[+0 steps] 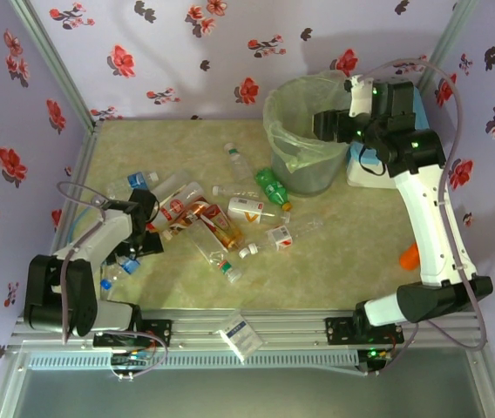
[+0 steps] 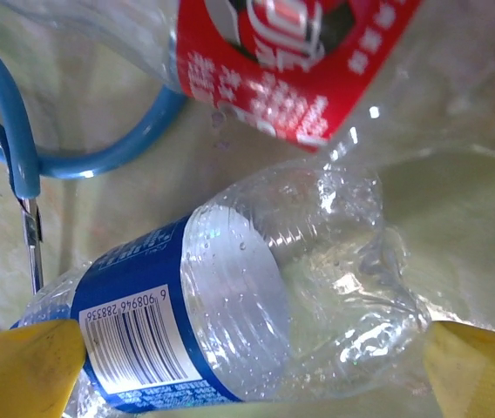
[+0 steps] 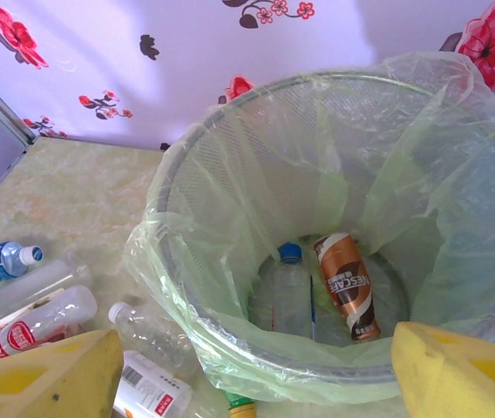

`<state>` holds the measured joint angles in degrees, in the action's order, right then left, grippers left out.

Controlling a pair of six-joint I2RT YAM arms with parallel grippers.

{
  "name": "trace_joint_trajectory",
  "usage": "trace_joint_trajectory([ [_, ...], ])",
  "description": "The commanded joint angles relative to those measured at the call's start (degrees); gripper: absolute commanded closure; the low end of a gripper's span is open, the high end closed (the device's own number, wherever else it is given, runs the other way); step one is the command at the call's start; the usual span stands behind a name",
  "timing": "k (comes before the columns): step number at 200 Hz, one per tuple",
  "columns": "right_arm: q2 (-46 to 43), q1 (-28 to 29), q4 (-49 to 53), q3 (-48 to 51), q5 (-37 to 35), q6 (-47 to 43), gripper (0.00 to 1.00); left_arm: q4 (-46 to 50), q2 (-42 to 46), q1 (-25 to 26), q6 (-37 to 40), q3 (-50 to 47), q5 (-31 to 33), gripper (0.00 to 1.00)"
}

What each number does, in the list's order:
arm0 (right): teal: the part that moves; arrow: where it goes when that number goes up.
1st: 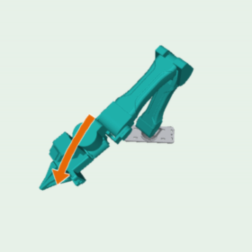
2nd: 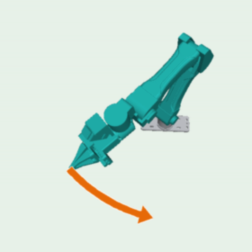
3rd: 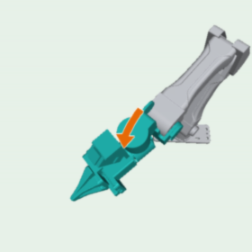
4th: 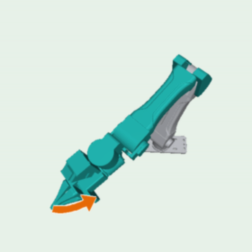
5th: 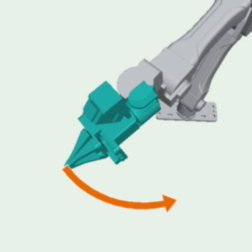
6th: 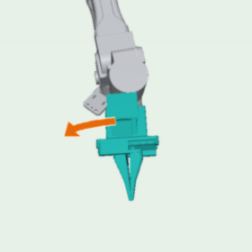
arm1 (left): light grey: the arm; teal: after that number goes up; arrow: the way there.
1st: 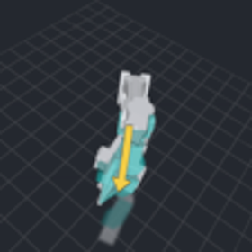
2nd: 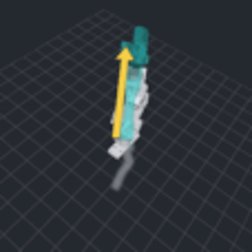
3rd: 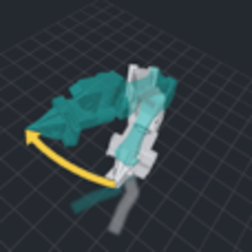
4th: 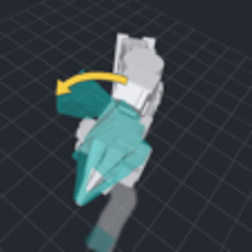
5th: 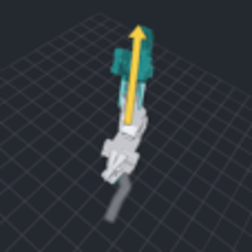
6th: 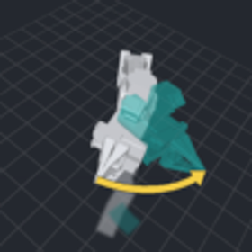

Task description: Put the plastic bottles in the bin

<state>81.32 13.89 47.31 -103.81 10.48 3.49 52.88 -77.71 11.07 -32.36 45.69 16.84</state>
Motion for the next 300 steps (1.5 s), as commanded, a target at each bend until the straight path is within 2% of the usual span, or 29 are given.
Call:
trace_joint_trajectory([
  [1,-0.31,-0.04,-1.52,1.24,-1.49,-0.06,0.19,-2.61,-2.2,-0.79,0.33,-0.9,-1.83,0.0],
  [52,-0.64,-0.22,-1.78,1.86,-2.14,-0.28,0.19,-4.88,-7.12,-1.0,0.65,-0.36,-1.46,0.0],
  [78,-0.94,-0.34,-1.87,1.96,-2.47,-0.19,0.19,-4.07,-5.58,-0.64,-0.15,-0.31,-1.67,0.0],
  [148,-0.94,-0.27,-2.63,2.06,-2.82,0.21,0.19,-3.92,-2.62,1.52,-3.04,-1.24,-4.82,0.18],
  [181,-1.16,-0.28,-2.44,2.07,-3.1,0.27,0.19,-4.2,-2.62,4.61,-4.67,0.15,-6.05,0.19],
  [222,-1.6,-0.27,-1.96,2.2,-3.51,-0.1,0.19,-1.26,-2.67,7.51,-5.97,1.92,-6.03,0.12],
  [239,-1.86,-0.28,-1.48,2.02,-3.9,-0.54,0.19,1.06,0.07,10.45,-9.63,1.5,-6.01,0.0],
  [265,-1.82,-0.27,-1.35,1.81,-3.91,-0.76,0.19,0.01,6.77,15.98,-18.5,-0.69,-4.09,0.0],
  [300,-1.24,-0.28,-0.37,1.3,-4.05,-1.54,0.19,-0.69,15.01,19.66,-29.57,-2.94,-1.19,0.0],
])
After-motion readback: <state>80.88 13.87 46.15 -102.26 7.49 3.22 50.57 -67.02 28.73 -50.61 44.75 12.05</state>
